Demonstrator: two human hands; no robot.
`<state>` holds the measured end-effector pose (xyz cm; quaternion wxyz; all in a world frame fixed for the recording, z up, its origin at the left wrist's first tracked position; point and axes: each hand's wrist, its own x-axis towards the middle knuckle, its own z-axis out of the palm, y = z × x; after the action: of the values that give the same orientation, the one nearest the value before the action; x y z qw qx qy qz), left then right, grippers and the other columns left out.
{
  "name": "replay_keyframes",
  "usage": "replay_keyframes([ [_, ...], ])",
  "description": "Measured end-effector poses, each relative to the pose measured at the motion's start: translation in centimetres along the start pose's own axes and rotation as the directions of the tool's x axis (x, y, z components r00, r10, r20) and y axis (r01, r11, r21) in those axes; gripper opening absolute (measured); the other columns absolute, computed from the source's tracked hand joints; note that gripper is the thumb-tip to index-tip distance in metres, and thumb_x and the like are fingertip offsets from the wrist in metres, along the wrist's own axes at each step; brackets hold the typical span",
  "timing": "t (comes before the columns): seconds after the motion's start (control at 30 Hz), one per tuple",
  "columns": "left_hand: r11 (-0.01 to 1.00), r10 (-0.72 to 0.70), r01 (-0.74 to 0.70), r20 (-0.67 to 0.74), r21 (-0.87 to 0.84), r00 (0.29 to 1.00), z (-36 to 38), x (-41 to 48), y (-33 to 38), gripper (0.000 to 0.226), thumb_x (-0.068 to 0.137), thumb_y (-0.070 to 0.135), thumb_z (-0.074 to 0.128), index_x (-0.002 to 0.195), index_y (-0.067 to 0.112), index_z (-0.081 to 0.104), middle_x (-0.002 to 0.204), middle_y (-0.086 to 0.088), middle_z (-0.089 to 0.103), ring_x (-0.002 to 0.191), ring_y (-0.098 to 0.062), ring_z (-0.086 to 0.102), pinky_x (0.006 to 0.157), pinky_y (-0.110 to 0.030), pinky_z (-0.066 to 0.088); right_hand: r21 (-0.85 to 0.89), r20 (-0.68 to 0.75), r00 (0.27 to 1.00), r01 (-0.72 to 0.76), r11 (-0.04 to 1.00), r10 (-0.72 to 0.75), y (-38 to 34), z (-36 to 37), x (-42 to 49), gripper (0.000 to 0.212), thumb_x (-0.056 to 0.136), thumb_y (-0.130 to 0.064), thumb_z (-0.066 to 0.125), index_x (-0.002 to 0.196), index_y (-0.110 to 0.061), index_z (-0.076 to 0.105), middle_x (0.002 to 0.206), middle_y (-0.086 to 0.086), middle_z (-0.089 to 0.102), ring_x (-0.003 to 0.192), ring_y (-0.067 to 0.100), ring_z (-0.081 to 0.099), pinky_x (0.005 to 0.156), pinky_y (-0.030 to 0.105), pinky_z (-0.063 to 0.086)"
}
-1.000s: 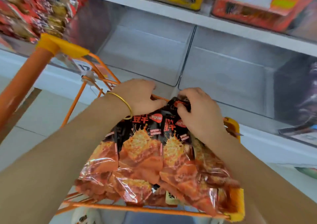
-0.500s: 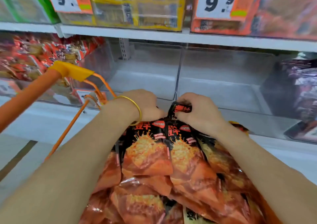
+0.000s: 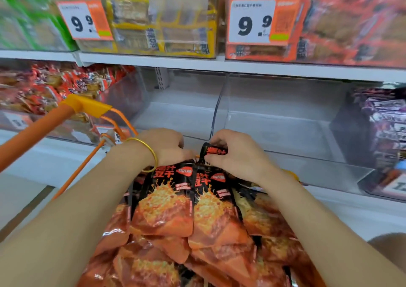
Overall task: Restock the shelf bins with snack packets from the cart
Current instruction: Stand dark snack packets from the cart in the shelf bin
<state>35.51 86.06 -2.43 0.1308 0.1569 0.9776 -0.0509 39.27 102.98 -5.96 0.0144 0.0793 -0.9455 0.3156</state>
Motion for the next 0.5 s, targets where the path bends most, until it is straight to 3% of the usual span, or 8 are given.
replay_keyframes([
  [0.07,1.0,-0.005,0.005,-0.003,-0.012,1.0,0.0,-0.3,0.0,0.053,0.09,0.061,0.035,0.109,0.018,0.061,0.116,-0.007,0.061,0.104,-0.025,0.054,0.085,-0.033,0.044,0.049,-0.035,0.999,-0.002,0.999,0.004,0.3,-1.1,-0.1,0.022,0.085,-0.038,0.063,0.101,-0.024,0.063,0.103,-0.006,0.066,0.098,0.015,0.06,0.088,0.035,0.048],
  [0.17,0.997,0.01,-0.009,0.001,-0.071,1.0,-0.1,-0.4,-0.4,0.054,0.094,0.056,0.027,0.106,0.015,0.061,0.116,-0.009,0.059,0.106,-0.026,0.052,0.089,-0.032,0.041,0.008,-0.173,0.984,-0.032,0.999,0.033,1.2,-3.1,0.6,0.013,0.091,-0.022,0.058,0.097,-0.016,0.068,0.097,-0.001,0.067,0.093,0.018,0.061,0.084,0.027,0.046],
  [0.23,0.995,0.021,-0.022,-0.003,-0.093,1.0,-0.3,-0.3,-0.6,0.054,0.097,0.051,0.025,0.109,0.013,0.061,0.119,-0.009,0.059,0.109,-0.026,0.051,0.091,-0.031,0.038,0.012,-0.122,0.99,-0.073,0.997,0.074,1.7,-4.3,1.0,0.016,0.092,-0.015,0.056,0.101,-0.01,0.068,0.097,0.004,0.067,0.089,0.017,0.061,0.072,0.021,0.042],
  [0.3,0.994,0.04,-0.04,0.001,-0.103,0.999,-0.5,0.0,-0.9,0.053,0.098,0.048,0.024,0.112,0.013,0.06,0.122,-0.009,0.058,0.113,-0.025,0.05,0.095,-0.031,0.038,0.231,-0.001,0.988,-0.148,0.962,0.153,1.7,-5.2,1.1,0.016,0.093,-0.014,0.055,0.102,-0.008,0.067,0.095,0.007,0.066,0.085,0.017,0.062,0.066,0.019,0.047],
  [0.37,0.993,0.058,-0.055,0.025,-0.107,0.998,-0.6,0.5,-0.9,0.052,0.099,0.045,0.024,0.113,0.012,0.061,0.121,-0.008,0.059,0.111,-0.025,0.051,0.097,-0.033,0.038,0.478,0.101,0.972,-0.234,0.847,0.212,1.7,-6.0,1.1,0.013,0.094,-0.017,0.055,0.099,-0.01,0.065,0.094,0.008,0.067,0.083,0.017,0.064,0.068,0.025,0.054],
  [0.4,0.994,0.066,-0.063,0.038,-0.089,0.997,-0.6,0.7,-0.8,0.051,0.099,0.043,0.024,0.113,0.011,0.061,0.121,-0.009,0.059,0.111,-0.026,0.052,0.097,-0.033,0.039,0.518,0.112,0.968,-0.25,0.818,0.225,1.9,-6.2,1.3,0.012,0.094,-0.018,0.054,0.097,-0.012,0.065,0.094,0.008,0.067,0.082,0.017,0.065,0.07,0.028,0.055],
  [0.5,0.998,0.067,-0.066,0.049,-0.016,0.997,-0.8,1.3,-0.6,0.049,0.101,0.038,0.025,0.111,0.008,0.062,0.121,-0.011,0.059,0.111,-0.028,0.052,0.095,-0.031,0.04,0.38,0.044,0.971,-0.234,0.895,0.235,3.0,-6.2,2.0,0.012,0.095,-0.013,0.052,0.095,-0.013,0.064,0.095,0.01,0.066,0.083,0.018,0.063,0.074,0.03,0.054],
])
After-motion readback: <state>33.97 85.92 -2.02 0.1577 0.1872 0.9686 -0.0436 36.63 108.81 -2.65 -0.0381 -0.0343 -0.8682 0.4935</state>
